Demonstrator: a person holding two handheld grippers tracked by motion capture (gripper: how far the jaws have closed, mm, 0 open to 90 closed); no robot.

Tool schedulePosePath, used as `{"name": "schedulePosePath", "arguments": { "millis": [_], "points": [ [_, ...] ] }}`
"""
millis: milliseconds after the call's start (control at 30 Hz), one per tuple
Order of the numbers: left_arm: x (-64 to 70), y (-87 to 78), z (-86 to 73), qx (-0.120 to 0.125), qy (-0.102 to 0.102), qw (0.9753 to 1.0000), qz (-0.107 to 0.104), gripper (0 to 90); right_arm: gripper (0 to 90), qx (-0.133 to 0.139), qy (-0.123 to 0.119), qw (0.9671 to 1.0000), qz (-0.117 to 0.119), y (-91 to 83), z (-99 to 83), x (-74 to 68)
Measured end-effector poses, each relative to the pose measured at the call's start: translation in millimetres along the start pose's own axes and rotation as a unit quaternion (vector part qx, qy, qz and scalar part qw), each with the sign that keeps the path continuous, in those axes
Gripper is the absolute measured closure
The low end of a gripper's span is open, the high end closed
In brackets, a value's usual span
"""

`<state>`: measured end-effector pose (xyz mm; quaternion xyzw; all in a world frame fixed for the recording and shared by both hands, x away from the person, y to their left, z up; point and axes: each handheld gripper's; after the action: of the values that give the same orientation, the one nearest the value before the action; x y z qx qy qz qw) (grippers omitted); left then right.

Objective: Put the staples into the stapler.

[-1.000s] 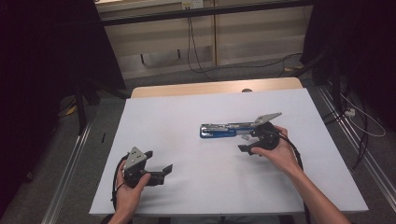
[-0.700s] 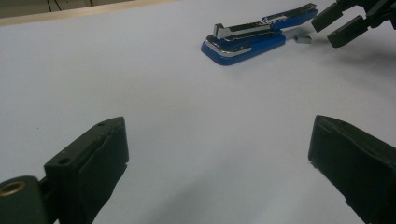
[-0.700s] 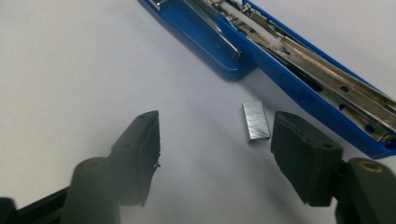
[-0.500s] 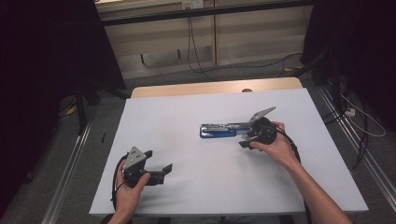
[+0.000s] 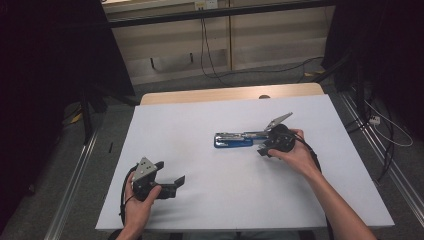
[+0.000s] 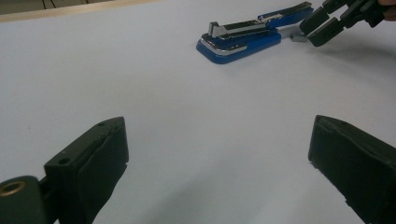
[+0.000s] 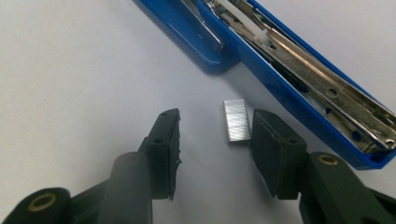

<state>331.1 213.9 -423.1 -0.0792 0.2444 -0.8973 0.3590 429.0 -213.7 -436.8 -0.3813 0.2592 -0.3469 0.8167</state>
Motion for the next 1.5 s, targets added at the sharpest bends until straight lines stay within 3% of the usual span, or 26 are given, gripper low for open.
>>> {"name": "schedulePosePath", "arguments": {
  "millis": [333,500,1000,1500],
  "points": [
    [-0.4,0.0,0.0,0.002,-0.002,1.0000,0.000,5.1,57.2,-0.007,-0.004,1.0000,-0.003,4.5,1.1,0.1],
    [-0.7,0.2,-0.2,0.002,-0.003,1.0000,0.001,5.1,66.4,-0.014,-0.007,0.9999,-0.003,6.7,4.2,1.2],
    [-1.2,1.2,0.1,0.002,0.003,1.0000,-0.002,5.1,77.7,-0.038,-0.017,0.9991,-0.009,10.8,14.7,3.9],
    [-2.0,0.6,-0.5,0.001,0.002,1.0000,-0.002,5.1,79.1,-0.039,-0.015,0.9991,-0.011,10.9,15.6,3.2]
  ]
}}
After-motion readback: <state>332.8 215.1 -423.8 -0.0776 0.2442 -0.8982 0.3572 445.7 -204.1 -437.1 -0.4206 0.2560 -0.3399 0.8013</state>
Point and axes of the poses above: each handheld gripper's, and its own axes: y roughly forward along the jaws, z roughly out of its top, x roughly to its right, and after that the axes turned 8 degrees about y, right-handed
